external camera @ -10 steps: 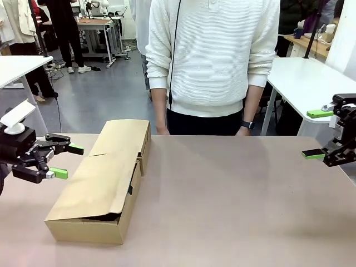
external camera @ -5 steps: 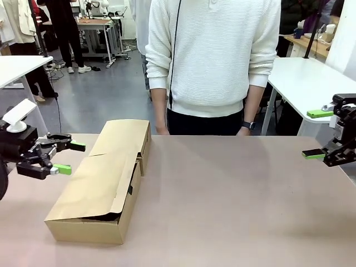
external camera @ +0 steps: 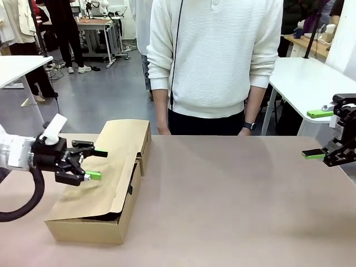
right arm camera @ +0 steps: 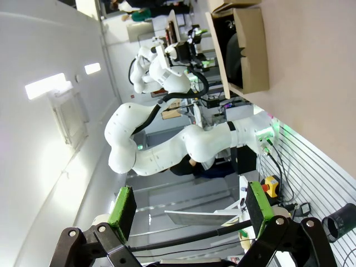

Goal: Place items inside the box.
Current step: Close the lid of the Mailer Box closest to the robot.

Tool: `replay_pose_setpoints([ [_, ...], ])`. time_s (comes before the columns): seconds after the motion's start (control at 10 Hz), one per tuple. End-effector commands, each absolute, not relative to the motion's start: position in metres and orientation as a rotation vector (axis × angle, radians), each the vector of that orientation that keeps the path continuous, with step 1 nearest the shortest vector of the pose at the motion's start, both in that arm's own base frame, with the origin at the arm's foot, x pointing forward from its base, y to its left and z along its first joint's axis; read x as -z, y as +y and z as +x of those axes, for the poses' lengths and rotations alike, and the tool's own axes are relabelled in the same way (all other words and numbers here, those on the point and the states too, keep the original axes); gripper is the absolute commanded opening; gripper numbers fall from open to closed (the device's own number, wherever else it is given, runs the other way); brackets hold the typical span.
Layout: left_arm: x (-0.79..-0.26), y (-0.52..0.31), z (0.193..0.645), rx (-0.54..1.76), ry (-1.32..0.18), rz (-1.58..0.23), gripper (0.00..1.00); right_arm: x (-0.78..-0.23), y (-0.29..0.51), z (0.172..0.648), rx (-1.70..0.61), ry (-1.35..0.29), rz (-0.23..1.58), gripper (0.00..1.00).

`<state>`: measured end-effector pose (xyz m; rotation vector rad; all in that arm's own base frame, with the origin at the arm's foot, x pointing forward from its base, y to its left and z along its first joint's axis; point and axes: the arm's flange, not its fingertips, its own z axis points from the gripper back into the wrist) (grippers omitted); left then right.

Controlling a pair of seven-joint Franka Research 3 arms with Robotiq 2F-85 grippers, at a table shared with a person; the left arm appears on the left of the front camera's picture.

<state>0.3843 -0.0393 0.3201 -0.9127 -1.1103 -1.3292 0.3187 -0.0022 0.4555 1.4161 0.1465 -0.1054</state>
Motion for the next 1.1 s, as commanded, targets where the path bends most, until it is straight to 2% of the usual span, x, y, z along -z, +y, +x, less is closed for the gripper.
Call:
replay_pose_setpoints([
  [0.0, -0.301, -0.061, 0.324, 1.403, -1.099, -0.853, 1.0, -0.459, -0.004, 0.319, 0.101, 0.155, 1.417, 1.0],
  [0.4, -0.276, -0.071, 0.31, 1.542, -0.98, -0.722, 1.0, -0.459, -0.004, 0.319, 0.101, 0.155, 1.417, 1.0],
  [0.6, -0.284, -0.067, 0.311, 1.519, -0.976, -0.751, 1.0, -0.459, -0.004, 0.319, 0.101, 0.155, 1.417, 1.0],
  [0.8, -0.314, -0.052, 0.315, 1.376, -0.957, -0.848, 1.0, -0.459, -0.004, 0.319, 0.101, 0.155, 1.417, 1.0],
  [1.0, -0.363, -0.019, 0.316, 1.156, -0.94, -1.063, 1.0, -0.459, -0.004, 0.319, 0.101, 0.155, 1.417, 1.0],
])
